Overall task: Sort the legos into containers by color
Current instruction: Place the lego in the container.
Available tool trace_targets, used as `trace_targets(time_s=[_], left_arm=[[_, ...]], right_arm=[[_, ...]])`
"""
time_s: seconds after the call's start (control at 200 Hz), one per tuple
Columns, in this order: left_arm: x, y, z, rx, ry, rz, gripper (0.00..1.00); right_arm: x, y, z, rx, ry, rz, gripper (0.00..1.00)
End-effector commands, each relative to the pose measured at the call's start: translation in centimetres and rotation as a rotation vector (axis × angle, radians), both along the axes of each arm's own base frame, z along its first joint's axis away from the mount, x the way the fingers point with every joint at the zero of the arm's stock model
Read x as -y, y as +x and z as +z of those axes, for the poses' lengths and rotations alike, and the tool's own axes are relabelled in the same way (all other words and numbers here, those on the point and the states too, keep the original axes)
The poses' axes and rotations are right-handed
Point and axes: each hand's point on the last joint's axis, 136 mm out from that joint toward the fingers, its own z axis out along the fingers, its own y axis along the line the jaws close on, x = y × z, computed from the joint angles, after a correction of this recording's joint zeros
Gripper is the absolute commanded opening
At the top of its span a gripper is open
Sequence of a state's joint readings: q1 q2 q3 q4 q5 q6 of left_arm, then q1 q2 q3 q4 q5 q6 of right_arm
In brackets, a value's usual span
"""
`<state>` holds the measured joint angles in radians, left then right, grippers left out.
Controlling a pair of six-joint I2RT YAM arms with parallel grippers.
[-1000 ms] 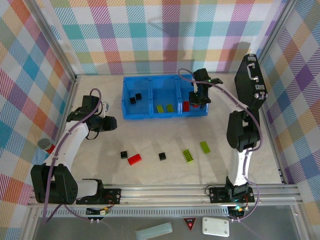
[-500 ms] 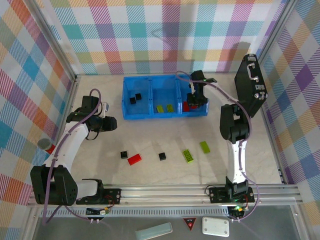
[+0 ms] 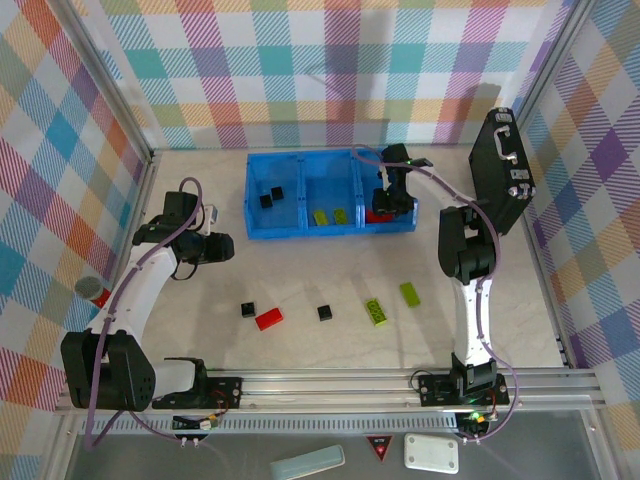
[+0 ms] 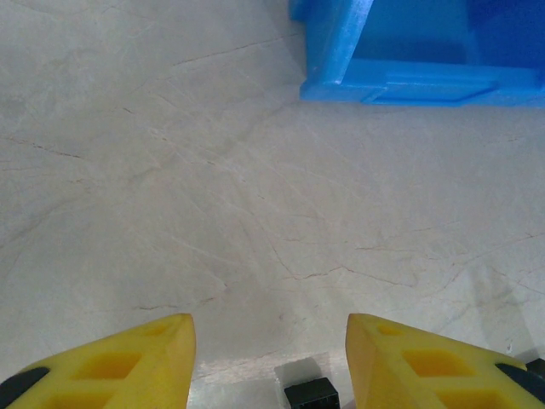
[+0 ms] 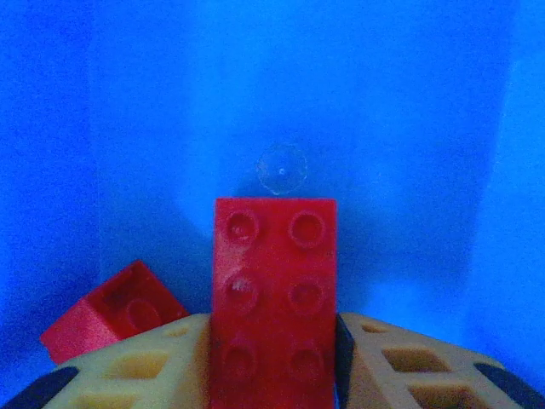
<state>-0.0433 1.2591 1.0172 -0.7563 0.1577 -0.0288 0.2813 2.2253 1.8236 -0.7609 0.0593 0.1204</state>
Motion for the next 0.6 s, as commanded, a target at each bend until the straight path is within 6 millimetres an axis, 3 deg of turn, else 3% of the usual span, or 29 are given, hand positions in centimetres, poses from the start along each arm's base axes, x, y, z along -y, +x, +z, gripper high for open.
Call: trace_targets(time_s=[0.0, 0.345, 0.595], left_arm=[[0.0, -0.4, 0.2, 0.006, -0.006, -0.015, 0.5], [0.0, -0.4, 0.1, 0.003, -0.013, -0.003, 0.5], [0.2, -0.4, -0.5, -0.036, -0.04, 0.047, 0.49]], right_arm=[[0.0, 0.1, 1.3, 0.012, 0.026, -0.009, 0.43], [0.0, -1.1, 5.0, 0.055, 0.05, -0.004, 0.46], [-0.3, -3.9, 7.4, 0.066, 0.085, 0.003, 0.46]])
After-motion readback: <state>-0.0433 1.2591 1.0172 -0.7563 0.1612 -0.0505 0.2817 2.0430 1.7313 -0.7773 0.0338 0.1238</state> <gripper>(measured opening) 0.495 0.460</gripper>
